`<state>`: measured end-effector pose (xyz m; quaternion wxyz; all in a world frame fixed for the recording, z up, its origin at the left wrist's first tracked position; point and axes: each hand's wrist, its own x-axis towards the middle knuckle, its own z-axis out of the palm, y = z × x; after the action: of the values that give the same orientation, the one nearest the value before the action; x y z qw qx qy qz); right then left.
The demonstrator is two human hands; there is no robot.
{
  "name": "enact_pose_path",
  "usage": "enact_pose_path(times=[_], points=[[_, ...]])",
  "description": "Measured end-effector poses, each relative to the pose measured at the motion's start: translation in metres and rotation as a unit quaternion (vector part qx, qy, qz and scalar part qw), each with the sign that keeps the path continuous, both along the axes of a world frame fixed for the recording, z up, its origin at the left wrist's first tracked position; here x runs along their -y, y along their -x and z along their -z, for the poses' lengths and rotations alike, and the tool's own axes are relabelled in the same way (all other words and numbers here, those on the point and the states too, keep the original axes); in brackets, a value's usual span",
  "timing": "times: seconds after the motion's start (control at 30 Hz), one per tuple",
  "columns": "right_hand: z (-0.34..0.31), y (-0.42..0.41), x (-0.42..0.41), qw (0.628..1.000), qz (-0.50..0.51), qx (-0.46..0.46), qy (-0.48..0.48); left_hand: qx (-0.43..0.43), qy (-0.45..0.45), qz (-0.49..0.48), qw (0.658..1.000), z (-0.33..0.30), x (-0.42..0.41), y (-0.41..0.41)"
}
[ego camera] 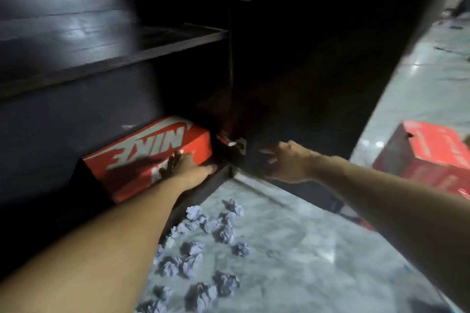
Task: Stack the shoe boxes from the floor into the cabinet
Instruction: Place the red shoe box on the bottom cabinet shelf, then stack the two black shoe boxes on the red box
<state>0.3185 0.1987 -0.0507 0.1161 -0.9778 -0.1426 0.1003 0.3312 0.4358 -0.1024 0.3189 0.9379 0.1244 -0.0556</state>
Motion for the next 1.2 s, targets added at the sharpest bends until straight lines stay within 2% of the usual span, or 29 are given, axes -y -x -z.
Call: enact_pose_path(times=[0.1,0.27,0.43,0.53,0.63,0.83,1.03,1.2], points=[[-0.024,0.046,0.051,0.998,0.05,-0.015,0.028,-0.062,-0.044,0.138,0.987,-0.03,0.06,0.021],[-0.057,0.14,0.149,0.987,0.134,-0.037,0.075,-0.132,-0.064,0.33,0.932,-0.078,0.174,0.078],[-0.072,0.254,0.228,0.972,0.231,-0.042,0.031,-0.12,-0.08,0.432,0.89,-0.116,0.261,0.142],[-0.075,0.328,0.268,0.947,0.318,-0.043,0.005,-0.095,-0.097,0.508,0.851,-0.125,0.312,0.188],[-0.073,0.403,0.302,0.918,0.391,-0.061,-0.011,-0.084,-0.087,0.573,0.81,-0.118,0.362,0.242],[-0.05,0.539,0.349,0.868,0.489,-0.086,-0.024,-0.133,-0.046,0.669,0.73,-0.073,0.447,0.34],[0.008,0.648,0.368,0.789,0.599,-0.132,-0.04,-0.085,-0.008,0.72,0.689,-0.015,0.519,0.415],[0.068,0.703,0.348,0.728,0.658,-0.186,-0.042,-0.105,0.041,0.724,0.681,0.025,0.564,0.455]])
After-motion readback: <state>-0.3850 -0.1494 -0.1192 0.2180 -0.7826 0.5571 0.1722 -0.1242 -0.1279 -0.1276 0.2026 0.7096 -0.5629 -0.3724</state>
